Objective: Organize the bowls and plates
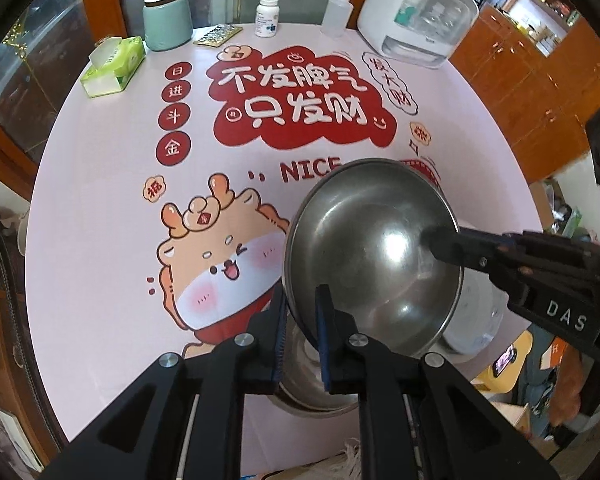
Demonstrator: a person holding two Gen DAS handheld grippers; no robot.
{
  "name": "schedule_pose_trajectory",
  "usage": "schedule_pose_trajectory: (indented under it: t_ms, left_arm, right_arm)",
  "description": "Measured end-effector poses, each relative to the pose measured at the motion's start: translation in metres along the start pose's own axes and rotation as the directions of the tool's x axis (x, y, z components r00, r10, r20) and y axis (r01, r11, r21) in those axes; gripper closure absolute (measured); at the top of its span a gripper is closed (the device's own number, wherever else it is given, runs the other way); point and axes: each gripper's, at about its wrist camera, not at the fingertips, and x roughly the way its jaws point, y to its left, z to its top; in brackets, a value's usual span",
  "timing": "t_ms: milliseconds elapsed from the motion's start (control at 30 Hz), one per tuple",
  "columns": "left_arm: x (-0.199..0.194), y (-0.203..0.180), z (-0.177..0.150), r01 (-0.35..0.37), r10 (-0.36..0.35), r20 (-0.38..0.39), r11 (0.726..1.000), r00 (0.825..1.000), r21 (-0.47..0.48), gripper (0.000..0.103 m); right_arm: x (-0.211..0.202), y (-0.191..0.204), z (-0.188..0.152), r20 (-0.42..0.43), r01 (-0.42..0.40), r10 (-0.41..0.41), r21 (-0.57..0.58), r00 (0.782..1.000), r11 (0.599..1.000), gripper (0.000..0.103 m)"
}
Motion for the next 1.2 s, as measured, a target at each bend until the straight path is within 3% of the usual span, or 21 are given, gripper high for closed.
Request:
schedule_pose_trajectory:
  t_ms: [267, 600, 1200]
  left_arm:
    - [0.024, 0.003, -0.032, 0.035, -0.038, -0.076, 0.999, 0.996, -0.041, 0.092]
    - [0.069, 0.001, -0.067, 0.027, -0.036, -0.206, 0.998, 0.978, -0.049, 0.092]
    - [0.086, 0.007, -0.066, 0.014, -0.031, -0.248, 0.998, 0.968, -0.068, 0.090]
  right_arm:
    - [0.020, 0.000, -0.020, -0.093, -0.006, 0.000, -0.063, 0.996, 0.998, 0.095]
    - [0.075, -0.011, -0.054, -0.289, -0.011, -0.020, -0.105, 0.957, 0.994, 0.095]
    - [0.090, -0.007, -0.051, -0.328, -0.013, -0.036, -0.147, 0.944, 0.989, 0.092]
